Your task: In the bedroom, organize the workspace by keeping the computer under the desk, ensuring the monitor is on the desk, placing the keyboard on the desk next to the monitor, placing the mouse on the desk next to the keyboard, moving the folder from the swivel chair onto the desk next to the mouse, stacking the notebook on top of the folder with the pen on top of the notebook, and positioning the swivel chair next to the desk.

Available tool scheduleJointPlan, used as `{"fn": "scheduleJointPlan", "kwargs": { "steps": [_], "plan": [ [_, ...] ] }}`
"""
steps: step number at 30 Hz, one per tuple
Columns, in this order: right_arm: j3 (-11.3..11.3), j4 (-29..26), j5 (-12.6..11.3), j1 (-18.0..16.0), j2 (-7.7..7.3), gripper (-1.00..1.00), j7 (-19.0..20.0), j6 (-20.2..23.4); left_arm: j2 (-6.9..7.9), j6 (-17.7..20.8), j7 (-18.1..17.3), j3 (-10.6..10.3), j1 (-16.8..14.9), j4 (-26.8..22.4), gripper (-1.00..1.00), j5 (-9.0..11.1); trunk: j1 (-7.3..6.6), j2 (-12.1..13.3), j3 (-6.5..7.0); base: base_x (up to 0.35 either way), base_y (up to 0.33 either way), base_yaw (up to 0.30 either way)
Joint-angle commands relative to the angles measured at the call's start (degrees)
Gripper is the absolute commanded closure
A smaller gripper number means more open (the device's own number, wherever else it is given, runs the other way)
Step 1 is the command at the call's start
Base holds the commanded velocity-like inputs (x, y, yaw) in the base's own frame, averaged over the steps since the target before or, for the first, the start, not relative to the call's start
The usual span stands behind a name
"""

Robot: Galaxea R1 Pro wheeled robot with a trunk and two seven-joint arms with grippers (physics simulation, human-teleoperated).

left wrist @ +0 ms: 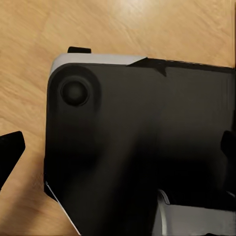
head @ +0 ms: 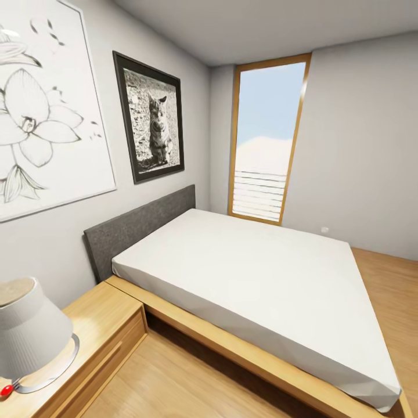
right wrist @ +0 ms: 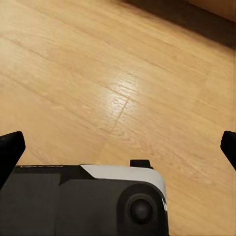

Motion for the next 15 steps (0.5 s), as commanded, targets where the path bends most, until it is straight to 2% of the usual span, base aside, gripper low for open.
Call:
{"fn": "scheduleJointPlan", "kwargs": {
  "steps": [1, 4, 7, 8, 12, 15],
  "plan": [
    [-0.01, -0.05, -0.01, -0.02, -0.04, -1.00, -0.01, -0.19, -0.05, -0.18, -0.05, 0.20, 0.00, -0.70, -1.00, 0.49, -0.22, 0.37, 0.12, 0.000, 0.000, 0.000],
    [-0.01, -0.13, 0.04, -0.02, -0.11, -1.00, 0.00, -0.26, -0.07, -1.68, -0.09, 0.24, 0.00, -1.80, -1.00, 0.54, -0.44, 0.77, 0.30, 0.000, 0.000, 0.000],
    [-0.03, -0.18, 0.06, -0.02, -0.18, -1.00, 0.00, -0.37, -0.09, -5.95, -0.11, 0.26, 0.00, -2.27, -1.00, 0.57, -0.44, 0.77, 0.30, 0.000, 0.000, 0.000],
    [-0.08, -0.18, 0.03, -0.02, -0.21, -1.00, 0.00, -0.46, -0.06, -8.97, -0.11, 0.24, -0.01, -2.38, -1.00, 0.57, -0.44, 0.77, 0.30, 0.000, 0.000, 0.000],
    [-0.17, -0.13, -0.04, -0.02, -0.19, -1.00, 0.00, -0.56, -0.01, -16.21, -0.06, 0.17, 0.00, -2.52, -1.00, 0.54, -0.44, 0.77, 0.30, 0.000, 0.000, 0.000],
    [-0.22, -0.08, -0.08, -0.02, -0.17, -1.00, 0.00, -0.62, 0.09, -19.19, -0.04, 0.13, 0.00, -2.56, -1.00, 0.51, -0.44, 0.77, 0.30, 0.000, 0.000, 0.000]
  ]
}}
